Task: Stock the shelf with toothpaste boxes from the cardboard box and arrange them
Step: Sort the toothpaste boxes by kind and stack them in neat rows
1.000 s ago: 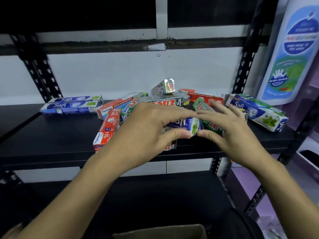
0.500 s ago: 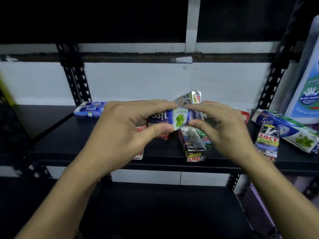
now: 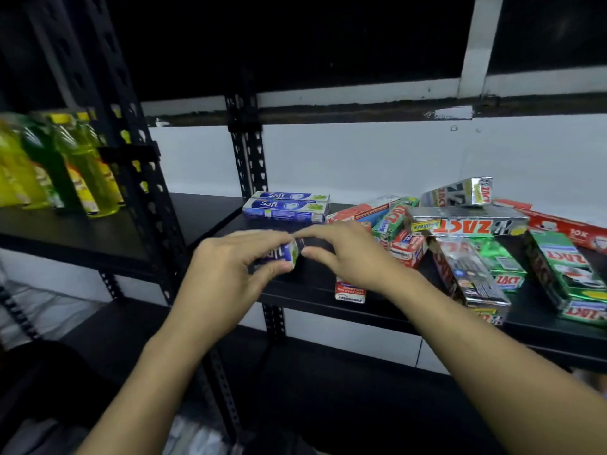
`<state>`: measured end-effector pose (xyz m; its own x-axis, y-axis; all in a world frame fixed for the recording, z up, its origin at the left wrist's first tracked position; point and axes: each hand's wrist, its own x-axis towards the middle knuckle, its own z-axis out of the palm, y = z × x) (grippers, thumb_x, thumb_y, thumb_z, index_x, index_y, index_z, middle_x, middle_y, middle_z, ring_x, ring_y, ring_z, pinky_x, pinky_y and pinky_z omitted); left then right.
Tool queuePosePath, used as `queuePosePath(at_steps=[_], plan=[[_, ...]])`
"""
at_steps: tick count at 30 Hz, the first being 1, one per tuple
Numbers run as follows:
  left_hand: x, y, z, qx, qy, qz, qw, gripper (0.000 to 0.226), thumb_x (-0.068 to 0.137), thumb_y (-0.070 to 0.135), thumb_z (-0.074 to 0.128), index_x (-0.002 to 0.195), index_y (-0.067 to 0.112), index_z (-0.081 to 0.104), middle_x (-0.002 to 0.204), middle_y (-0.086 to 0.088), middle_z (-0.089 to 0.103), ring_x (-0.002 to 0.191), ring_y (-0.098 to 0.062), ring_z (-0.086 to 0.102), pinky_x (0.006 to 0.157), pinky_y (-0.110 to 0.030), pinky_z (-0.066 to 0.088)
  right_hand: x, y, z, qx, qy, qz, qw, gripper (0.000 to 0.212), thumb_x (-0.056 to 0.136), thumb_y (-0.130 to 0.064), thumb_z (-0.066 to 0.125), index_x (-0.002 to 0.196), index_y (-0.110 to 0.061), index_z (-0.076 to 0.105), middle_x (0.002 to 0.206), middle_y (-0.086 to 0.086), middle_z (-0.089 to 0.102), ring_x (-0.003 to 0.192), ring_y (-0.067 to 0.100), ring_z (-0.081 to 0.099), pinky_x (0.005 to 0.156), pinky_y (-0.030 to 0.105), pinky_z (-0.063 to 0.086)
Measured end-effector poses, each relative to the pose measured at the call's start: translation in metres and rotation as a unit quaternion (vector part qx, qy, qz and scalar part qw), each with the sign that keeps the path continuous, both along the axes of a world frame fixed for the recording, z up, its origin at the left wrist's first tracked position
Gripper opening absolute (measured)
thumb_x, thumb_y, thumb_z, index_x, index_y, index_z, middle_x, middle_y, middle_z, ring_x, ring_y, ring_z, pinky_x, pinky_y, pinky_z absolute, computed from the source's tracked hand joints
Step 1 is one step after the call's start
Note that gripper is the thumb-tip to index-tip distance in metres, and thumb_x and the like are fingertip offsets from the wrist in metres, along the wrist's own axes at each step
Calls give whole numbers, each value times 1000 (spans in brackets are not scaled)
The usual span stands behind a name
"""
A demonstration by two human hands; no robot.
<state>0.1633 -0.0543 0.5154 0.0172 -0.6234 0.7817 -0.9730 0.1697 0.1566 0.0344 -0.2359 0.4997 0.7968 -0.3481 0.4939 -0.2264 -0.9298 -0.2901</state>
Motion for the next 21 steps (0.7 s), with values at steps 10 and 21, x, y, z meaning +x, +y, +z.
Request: queuePosePath(at_steps=[10,21], plan=[[-3,-55,-72,-31,32,47,998,25,76,14,82,100,19,78,105,8,75,95,-6,70,80,-29,59,-19,-19,4,33,150,-26,988,30,88,-26,68,118,-30,68,96,-20,67,78,-7,50,77,14,37],[90,-95,-40,-19,324,153,933,25,82,18,67,104,24,76,84,12,72,74,2,63,85,-29,54,-14,-10,8,47,145,-70,986,67,65,-85,56,112,-38,65,80,-23,62,79,-4,56,70,19,43]])
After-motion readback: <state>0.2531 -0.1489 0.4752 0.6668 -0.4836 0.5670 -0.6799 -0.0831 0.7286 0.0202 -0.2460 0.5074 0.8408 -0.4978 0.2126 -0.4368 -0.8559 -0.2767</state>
